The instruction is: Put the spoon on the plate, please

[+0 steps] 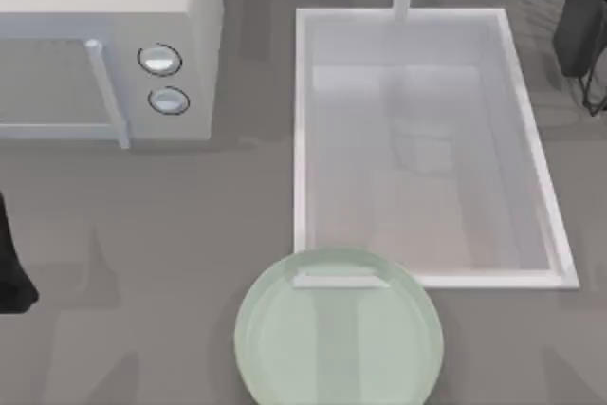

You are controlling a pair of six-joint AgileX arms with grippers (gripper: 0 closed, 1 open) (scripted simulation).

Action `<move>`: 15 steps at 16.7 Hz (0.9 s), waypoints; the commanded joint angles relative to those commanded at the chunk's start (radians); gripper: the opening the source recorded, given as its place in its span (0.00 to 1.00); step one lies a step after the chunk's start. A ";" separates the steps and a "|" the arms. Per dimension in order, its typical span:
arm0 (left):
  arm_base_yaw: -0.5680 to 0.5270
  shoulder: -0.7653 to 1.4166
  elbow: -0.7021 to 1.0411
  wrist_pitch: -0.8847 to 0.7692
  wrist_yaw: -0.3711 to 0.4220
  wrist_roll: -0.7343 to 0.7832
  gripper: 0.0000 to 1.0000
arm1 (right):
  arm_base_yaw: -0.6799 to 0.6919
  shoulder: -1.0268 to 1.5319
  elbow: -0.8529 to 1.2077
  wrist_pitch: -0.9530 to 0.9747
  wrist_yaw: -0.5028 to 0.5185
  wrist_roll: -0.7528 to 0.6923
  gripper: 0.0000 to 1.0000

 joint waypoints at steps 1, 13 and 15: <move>0.000 0.000 0.000 0.000 0.000 0.000 1.00 | 0.000 0.000 0.000 0.000 0.000 0.000 1.00; 0.000 0.000 0.000 0.000 0.000 0.000 1.00 | -0.205 0.667 0.418 -0.501 0.000 -0.291 1.00; 0.000 0.000 0.000 0.000 0.000 0.000 1.00 | -0.258 0.848 0.521 -0.630 0.000 -0.363 1.00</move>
